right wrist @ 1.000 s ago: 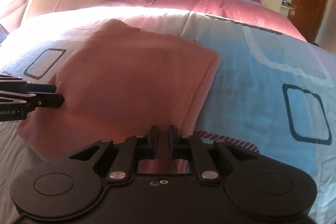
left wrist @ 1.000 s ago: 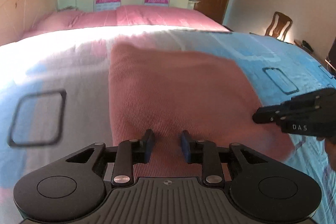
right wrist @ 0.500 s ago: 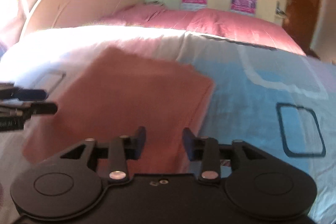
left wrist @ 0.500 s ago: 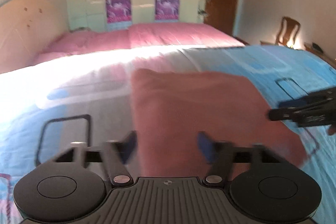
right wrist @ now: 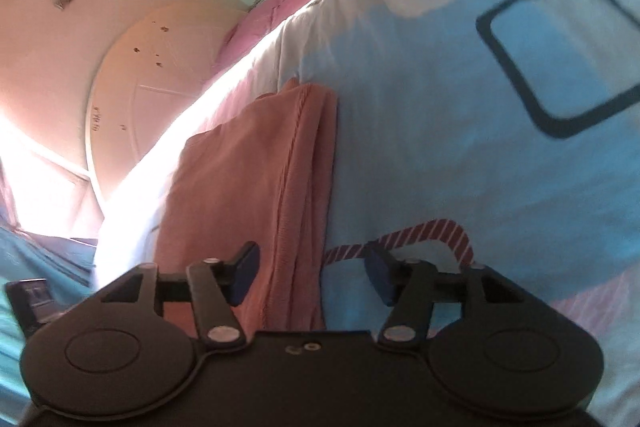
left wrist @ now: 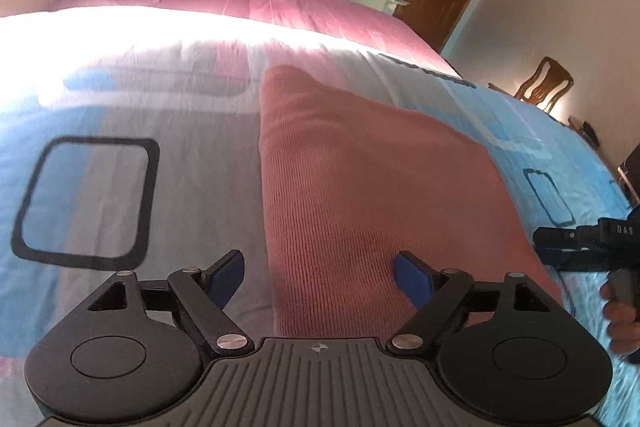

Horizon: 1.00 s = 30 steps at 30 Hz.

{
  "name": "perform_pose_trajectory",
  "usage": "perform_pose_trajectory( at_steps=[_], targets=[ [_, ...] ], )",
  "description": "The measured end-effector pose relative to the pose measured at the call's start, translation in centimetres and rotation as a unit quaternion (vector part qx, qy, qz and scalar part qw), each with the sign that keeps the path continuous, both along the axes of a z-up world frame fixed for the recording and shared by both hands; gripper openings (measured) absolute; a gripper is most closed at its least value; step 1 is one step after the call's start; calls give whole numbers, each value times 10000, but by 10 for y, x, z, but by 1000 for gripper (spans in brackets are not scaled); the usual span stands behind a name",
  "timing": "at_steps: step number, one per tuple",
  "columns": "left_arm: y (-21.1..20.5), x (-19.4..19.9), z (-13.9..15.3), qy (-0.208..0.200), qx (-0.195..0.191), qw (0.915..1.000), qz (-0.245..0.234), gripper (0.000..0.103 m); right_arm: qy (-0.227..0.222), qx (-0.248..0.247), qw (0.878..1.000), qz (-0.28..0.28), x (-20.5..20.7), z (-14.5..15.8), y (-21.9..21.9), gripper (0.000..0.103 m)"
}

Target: Fold small clothes

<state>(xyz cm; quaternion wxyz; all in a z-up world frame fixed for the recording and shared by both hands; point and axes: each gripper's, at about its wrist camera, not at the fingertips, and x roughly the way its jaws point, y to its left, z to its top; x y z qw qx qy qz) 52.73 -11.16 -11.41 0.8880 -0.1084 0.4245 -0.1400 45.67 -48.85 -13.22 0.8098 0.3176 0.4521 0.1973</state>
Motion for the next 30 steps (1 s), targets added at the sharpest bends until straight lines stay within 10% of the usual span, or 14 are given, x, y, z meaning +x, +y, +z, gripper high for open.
perform_pose_trajectory(
  at_steps=[30],
  targets=[
    [-9,28,-19,453,-670,9964,272,79,-3,-189,9952,960,37,8,44,43]
  ],
)
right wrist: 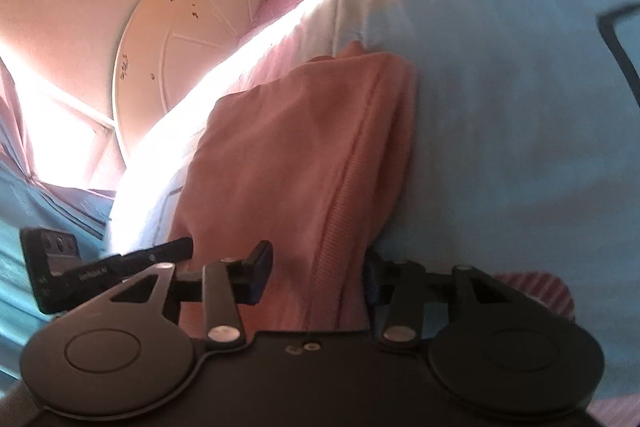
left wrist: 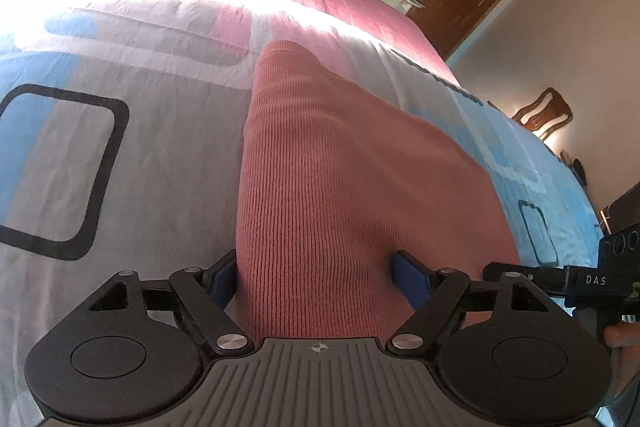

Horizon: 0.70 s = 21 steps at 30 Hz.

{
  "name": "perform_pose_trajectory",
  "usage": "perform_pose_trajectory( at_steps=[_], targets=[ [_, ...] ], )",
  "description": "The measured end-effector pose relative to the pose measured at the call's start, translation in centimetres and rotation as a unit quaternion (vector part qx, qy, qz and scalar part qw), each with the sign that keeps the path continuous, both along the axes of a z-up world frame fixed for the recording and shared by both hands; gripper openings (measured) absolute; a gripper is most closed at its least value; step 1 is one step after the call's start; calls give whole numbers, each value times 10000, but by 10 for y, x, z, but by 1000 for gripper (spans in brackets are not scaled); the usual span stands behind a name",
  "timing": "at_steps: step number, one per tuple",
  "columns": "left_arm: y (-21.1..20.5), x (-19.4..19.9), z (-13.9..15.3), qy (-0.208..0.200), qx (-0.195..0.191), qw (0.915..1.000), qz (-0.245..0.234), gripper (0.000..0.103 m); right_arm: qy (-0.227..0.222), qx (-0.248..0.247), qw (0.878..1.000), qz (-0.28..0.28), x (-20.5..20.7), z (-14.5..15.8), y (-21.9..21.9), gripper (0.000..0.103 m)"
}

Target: Fold small clothes

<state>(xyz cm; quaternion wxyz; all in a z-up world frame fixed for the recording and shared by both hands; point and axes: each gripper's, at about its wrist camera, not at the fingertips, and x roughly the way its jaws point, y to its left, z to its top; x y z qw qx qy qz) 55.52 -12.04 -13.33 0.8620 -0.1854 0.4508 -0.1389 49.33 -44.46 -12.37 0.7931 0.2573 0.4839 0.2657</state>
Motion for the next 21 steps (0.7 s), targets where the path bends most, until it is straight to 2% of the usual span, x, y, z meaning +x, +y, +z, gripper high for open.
perform_pose_trajectory(
  at_steps=[4,7,10,11,12,14,15,17,21],
  targets=[
    [1,-2,1,11,15,10000,-47,77,71,23,10000,-5,-8,2,-18,40],
    [3,-3,0,14,-19,10000,-54,77,308,430,9985,-110,-14,-7,-36,40],
    [3,-1,-1,25,-54,10000,-31,77,427,782,9959,-137,-7,-16,-29,42],
    [3,0,-1,20,-49,10000,-26,77,396,791,9960,-148,-4,-17,-24,38],
    [3,-1,-1,0,-25,10000,-28,76,338,712,9967,-178,-2,-16,-17,31],
    [1,-2,1,-58,50,10000,-28,67,208,434,9985,-256,2,-14,-6,23],
    [0,-2,2,-88,111,9999,-30,64,139,319,9990,-264,1,-12,-2,21],
    [-8,-4,8,-208,328,9992,-82,45,-190,-230,9994,-153,-6,0,11,21],
    [-27,-8,24,-485,949,9941,-175,38,-688,-1170,9907,33,-15,20,38,19]
  ],
)
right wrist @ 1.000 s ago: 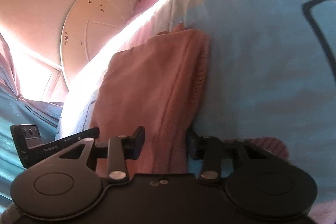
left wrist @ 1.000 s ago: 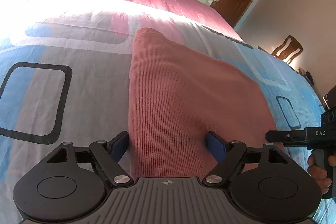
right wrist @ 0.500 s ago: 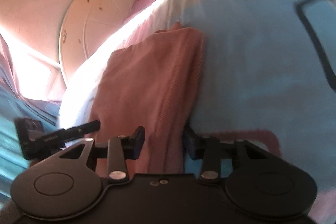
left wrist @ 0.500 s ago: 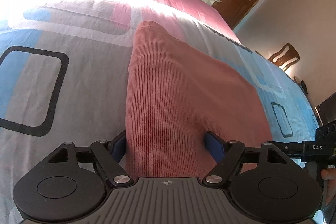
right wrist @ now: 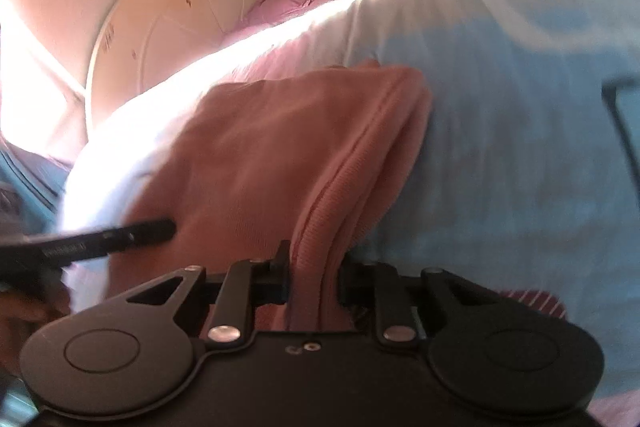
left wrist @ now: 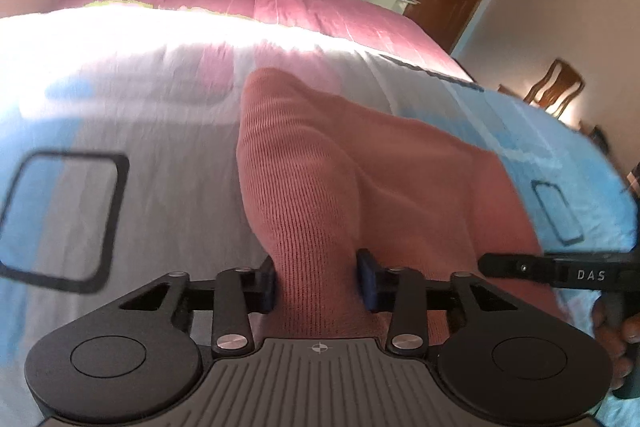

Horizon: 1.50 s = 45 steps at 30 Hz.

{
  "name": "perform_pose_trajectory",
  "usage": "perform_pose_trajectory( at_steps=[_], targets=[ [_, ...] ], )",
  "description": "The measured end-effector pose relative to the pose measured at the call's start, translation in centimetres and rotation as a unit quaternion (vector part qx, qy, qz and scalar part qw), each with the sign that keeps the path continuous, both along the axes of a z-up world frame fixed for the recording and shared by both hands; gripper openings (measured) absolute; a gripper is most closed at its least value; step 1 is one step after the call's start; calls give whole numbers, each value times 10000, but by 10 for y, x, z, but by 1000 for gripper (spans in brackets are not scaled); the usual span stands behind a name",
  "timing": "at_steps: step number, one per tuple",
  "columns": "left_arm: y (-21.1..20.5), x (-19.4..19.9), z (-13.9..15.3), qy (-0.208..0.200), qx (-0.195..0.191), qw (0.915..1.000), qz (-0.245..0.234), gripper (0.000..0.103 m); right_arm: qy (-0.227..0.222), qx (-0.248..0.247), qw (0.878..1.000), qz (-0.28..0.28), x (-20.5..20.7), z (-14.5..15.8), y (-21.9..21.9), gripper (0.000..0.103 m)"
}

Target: Fold small clothes

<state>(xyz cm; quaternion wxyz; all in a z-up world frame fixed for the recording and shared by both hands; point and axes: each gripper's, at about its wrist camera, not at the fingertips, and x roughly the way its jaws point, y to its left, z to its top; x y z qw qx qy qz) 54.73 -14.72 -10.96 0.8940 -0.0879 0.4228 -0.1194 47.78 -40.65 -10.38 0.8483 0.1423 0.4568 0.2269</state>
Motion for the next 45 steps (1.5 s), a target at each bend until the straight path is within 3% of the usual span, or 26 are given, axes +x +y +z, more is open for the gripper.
perform_pose_trajectory(
  at_steps=[3,12,19,27,34,36,38,42,45],
  targets=[
    [-6,-7,9,-200,222,9995,-34,34,-278,-481,9984,49,-8,13,13,18],
    [4,-20,50,-641,40,9977,-215,32,-820,-949,9920,111,-26,64,27,18],
    [69,-35,69,-873,38,9961,-93,32,-1089,-1025,9886,198,-29,86,80,18],
    [195,-60,65,-733,159,9965,365,32,-1091,-861,9883,622,-25,76,195,18],
    [276,-72,33,-532,229,9966,586,32,-744,-661,9918,799,-15,46,274,18],
    [292,-70,15,-414,231,9969,625,38,-644,-679,9926,775,-13,34,285,18],
    [305,-73,-4,-340,273,9957,813,55,-344,-769,9946,600,-6,11,286,18],
    [317,-77,-21,-380,33,9951,908,54,47,-329,9993,139,-2,-14,265,18],
    [310,-76,-23,-407,157,9959,798,54,-44,-545,9984,157,-4,-9,268,19]
  ],
)
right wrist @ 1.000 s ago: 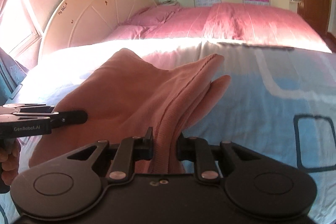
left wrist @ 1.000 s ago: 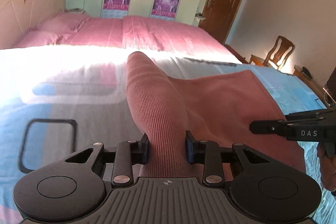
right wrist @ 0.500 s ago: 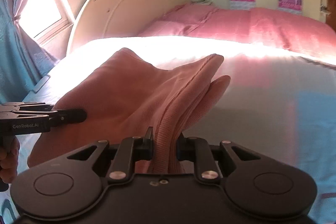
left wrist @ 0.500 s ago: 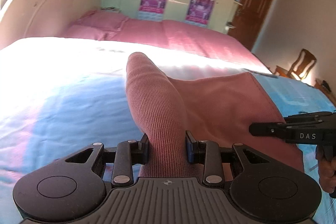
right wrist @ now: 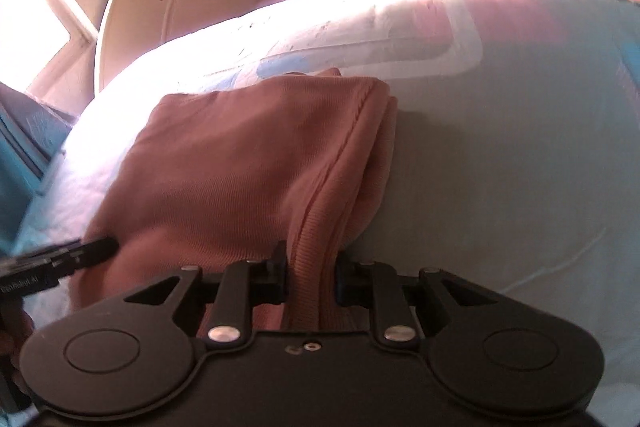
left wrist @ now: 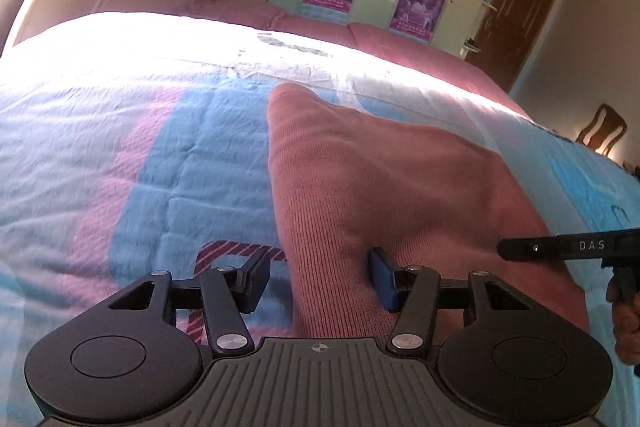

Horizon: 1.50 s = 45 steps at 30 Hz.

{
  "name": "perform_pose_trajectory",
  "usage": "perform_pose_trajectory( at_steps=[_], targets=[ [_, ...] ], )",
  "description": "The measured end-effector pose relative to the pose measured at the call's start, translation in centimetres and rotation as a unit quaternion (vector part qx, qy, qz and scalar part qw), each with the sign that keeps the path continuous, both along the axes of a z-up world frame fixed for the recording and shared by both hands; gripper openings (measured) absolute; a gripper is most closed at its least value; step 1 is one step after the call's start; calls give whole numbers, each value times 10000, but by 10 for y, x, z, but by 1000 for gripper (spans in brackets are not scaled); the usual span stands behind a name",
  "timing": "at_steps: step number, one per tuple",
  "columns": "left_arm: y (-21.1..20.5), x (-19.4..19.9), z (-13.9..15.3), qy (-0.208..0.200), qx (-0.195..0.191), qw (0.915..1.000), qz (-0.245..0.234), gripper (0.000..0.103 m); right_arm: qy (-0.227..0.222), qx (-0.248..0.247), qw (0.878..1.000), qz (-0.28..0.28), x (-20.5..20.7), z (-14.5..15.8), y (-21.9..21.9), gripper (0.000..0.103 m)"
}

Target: Fold small clothes

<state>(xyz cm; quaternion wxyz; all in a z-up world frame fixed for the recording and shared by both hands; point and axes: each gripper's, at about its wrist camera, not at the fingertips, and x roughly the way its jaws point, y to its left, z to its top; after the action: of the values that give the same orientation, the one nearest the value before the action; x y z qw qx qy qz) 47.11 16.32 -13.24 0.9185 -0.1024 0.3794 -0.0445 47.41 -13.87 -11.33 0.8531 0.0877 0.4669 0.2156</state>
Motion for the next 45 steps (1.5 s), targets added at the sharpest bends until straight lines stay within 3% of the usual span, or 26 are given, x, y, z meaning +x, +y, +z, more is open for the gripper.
perform_pose_trajectory(
  at_steps=[2,5,7,10,14,15,18,21,27,30,34,45],
  targets=[
    [0,0,3,6,61,9999,-98,54,-18,-57,10000,-31,-2,1,3,22],
    [3,-16,28,-318,348,9989,-68,55,-224,-388,9987,-258,-12,13,6,41],
    [2,-18,39,-517,347,9978,-209,54,-723,-755,9941,-292,-21,34,5,37],
    [-12,-2,43,-569,273,9960,-637,35,-995,-953,9904,85,-13,47,23,27],
    [-32,26,19,54,405,9938,-1036,33,-695,-1451,9860,437,9,26,47,5],
    [-33,27,12,79,381,9939,-1029,33,-571,-1745,9823,379,14,15,48,7],
    [-28,28,10,72,238,9948,-990,33,-498,-1583,9859,222,18,10,35,13],
    [-35,12,22,-105,494,9929,-1079,33,-586,-1730,9830,164,12,19,31,16],
    [-37,-50,35,-315,409,9945,-915,33,-873,-1543,9832,428,-49,48,27,28],
    [-37,-63,27,-233,405,9959,-778,33,-676,-1408,9861,565,-68,43,25,23],
    [-39,-60,13,-86,259,9973,-686,33,-444,-1594,9852,457,-63,19,25,16],
    [-53,-95,6,133,732,9957,-548,33,-677,-1738,9822,217,-72,5,26,16]
  ],
)
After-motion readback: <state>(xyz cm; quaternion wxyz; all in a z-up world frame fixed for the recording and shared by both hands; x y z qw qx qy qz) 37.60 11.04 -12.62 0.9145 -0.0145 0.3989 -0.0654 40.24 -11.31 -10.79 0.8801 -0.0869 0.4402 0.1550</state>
